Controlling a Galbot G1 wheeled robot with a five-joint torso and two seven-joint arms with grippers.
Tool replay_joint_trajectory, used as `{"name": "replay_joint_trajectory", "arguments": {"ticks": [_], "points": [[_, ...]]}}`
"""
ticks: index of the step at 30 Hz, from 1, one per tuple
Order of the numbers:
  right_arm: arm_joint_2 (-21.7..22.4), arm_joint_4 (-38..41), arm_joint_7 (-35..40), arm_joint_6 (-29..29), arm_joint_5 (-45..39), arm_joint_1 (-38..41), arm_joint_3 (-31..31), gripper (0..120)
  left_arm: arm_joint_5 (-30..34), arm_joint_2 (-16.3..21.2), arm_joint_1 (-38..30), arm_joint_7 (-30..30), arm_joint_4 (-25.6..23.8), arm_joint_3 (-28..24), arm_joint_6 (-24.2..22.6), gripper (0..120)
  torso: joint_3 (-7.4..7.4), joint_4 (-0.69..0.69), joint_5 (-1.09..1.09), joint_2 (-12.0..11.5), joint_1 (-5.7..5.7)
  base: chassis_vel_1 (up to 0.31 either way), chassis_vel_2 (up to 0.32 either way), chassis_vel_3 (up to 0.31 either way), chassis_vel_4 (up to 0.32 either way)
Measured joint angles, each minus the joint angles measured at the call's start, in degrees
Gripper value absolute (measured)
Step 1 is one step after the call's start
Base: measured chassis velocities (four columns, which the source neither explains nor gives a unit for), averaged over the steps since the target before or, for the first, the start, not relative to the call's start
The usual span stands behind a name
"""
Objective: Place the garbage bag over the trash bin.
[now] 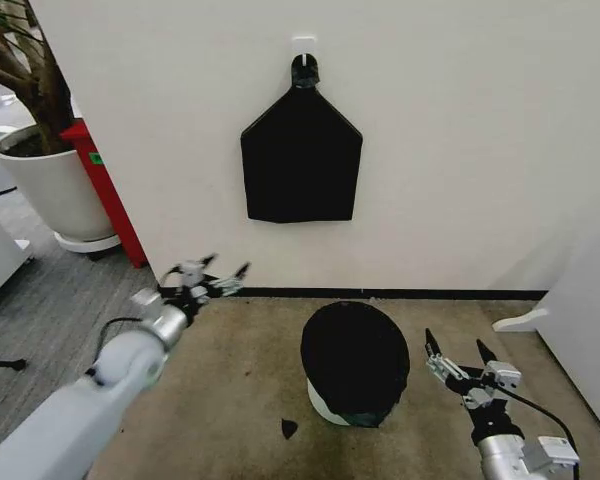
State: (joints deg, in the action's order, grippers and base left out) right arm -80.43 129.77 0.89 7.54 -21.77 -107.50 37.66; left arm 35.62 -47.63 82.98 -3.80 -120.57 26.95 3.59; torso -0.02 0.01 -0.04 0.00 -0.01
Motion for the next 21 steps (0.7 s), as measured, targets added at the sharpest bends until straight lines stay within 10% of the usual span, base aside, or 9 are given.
{"name": "replay_joint_trajectory", "arguments": {"ticks": [5,11,21], "points": [[0.41,0.2,-7.18,3.56,-0.53,-4.11,2.01,100,-8.43,-13.46,25.18,2.08,-13.39,15.97,4.86,100,0.0,0.01,0.06,0.01,0.0,0.0,0.0,0.0,0.0],[3.02,0.53,-9.54,3.99,-3.99,-5.71,2.81,100,-12.48,-24.5,33.31,4.56,-17.51,18.78,7.03,100,0.01,0.01,0.07,0.01,0.0,0.0,0.0,0.0,0.0],[2.46,1.15,-7.74,2.66,-5.38,-5.56,2.72,100,-13.25,-24.95,33.23,5.42,-16.03,17.89,6.63,100,0.02,-0.02,0.05,0.01,0.0,0.0,0.0,0.0,0.0]]}}
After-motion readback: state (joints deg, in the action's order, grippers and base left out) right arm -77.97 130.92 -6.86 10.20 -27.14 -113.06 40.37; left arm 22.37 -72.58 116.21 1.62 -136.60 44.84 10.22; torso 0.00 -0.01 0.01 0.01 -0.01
